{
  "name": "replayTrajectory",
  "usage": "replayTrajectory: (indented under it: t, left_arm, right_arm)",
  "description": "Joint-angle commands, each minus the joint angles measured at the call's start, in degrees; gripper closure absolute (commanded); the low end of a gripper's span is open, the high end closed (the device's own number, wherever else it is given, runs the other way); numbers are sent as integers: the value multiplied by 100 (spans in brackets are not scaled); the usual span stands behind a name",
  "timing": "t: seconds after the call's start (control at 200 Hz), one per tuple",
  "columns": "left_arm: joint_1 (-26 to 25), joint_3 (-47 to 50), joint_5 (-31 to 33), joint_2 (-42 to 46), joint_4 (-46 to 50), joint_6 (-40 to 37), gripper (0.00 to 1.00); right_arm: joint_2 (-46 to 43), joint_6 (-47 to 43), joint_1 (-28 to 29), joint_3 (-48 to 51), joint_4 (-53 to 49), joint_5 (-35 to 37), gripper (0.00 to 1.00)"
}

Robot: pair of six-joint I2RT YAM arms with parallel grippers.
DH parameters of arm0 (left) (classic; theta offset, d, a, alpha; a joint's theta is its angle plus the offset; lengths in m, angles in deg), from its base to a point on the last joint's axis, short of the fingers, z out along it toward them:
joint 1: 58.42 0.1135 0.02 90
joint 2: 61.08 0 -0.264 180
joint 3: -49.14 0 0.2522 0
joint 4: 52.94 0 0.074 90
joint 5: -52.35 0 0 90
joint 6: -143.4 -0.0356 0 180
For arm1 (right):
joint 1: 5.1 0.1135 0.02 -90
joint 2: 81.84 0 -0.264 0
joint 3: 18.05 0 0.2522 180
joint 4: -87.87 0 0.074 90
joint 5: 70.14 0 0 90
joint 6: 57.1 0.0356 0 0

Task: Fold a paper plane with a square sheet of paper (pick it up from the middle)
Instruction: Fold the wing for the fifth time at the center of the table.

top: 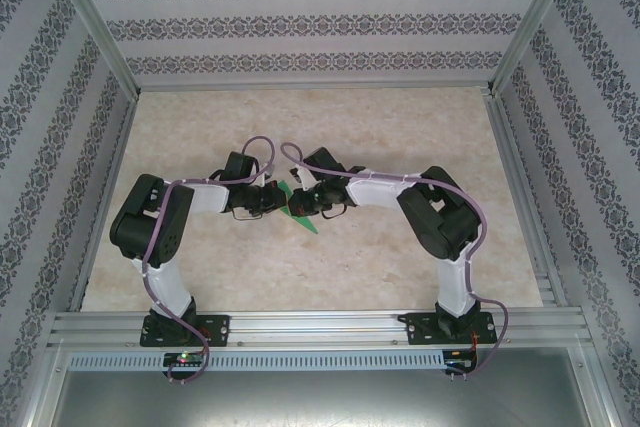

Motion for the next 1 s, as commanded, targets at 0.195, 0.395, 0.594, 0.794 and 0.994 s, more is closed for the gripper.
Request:
replayTrajectory:
  t: [0.195,0.395,0.594,0.794,0.994]
  left_arm:
    - [-5,122,359,-209,217,-225,98]
    - [41,92,607,-258,452,-226,100]
    - [80,85,611,-317,482,-229,100]
    - [79,-11,547,-320,471,-251,100]
    - [67,-385,241,-61,544,-98,94]
  right_arm:
    - [195,-112,-30,14,-400,-64,100]
    - [-212,-369,-72,651,-721,-169,100]
    - [-822,-380,-101,1547,-769,-235,100]
    - [-1356,-271,-177,2121,-776,-32,100]
    - [-2291,9,-210,2015,-322,632,100]
